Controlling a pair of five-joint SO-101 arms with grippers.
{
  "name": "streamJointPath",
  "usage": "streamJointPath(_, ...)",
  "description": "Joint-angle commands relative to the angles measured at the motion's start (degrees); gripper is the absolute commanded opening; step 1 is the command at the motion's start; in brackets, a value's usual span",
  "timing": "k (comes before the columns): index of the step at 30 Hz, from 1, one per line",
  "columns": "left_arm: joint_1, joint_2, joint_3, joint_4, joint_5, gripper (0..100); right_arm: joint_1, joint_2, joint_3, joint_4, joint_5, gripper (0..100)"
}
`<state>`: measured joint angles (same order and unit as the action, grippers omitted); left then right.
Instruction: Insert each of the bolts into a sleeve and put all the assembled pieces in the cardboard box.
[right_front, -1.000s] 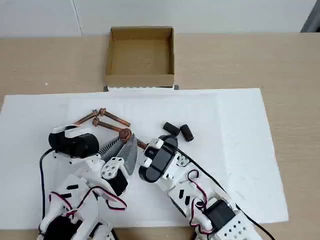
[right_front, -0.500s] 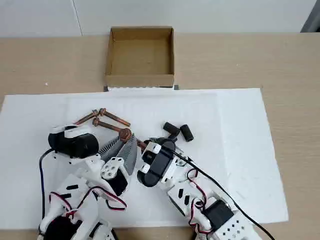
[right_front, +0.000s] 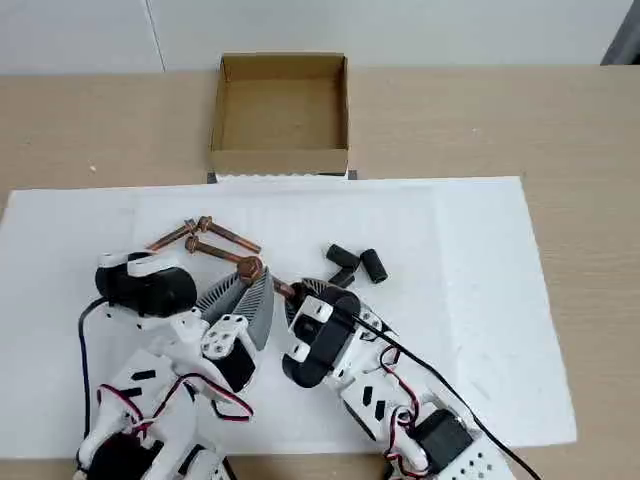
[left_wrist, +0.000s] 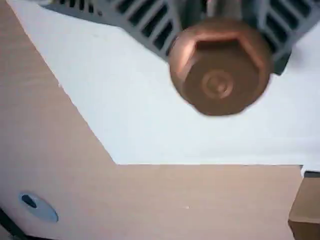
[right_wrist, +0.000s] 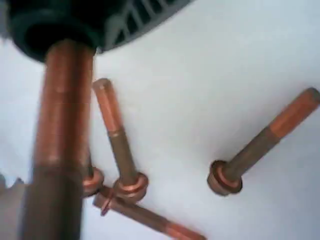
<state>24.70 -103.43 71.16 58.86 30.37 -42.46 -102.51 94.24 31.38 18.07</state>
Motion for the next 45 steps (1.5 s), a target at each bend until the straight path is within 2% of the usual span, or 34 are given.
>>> streamJointPath(1, 0.09, -0.53, -2.24, -1.67, -0.35, 0, -0.31, -1.36, -1.93, 0.48, 0.53, 0.3)
streamJointPath(17, 0.53, -0.26, 1.36, -2.9, -0.26, 0, -0.4, -1.45, -2.37, 0.22, 0.62, 0.3)
streamJointPath(27, 3.6, -0.35, 4.0, -2.99, -0.26, 0, -0.4, -1.45, -2.37, 0.13, 0.7, 0.3)
streamJointPath(35, 3.6, -0.35, 8.75, -2.9, -0.26, 0, -0.48, -1.45, -2.46, -4.53, 5.19, 0.3)
streamJointPath(40, 3.25, -0.35, 9.89, -2.81, -0.35, 1, -0.48, -1.45, -2.46, -4.7, 5.45, 0.3)
streamJointPath(42, 3.25, -0.44, 9.89, -2.81, -0.35, 2, -0.48, -1.45, -2.37, -4.7, 5.45, 0.3)
streamJointPath(45, 3.25, -0.35, 9.89, -2.81, -0.35, 12, -0.48, -1.45, -2.29, -4.7, 5.45, 0.3)
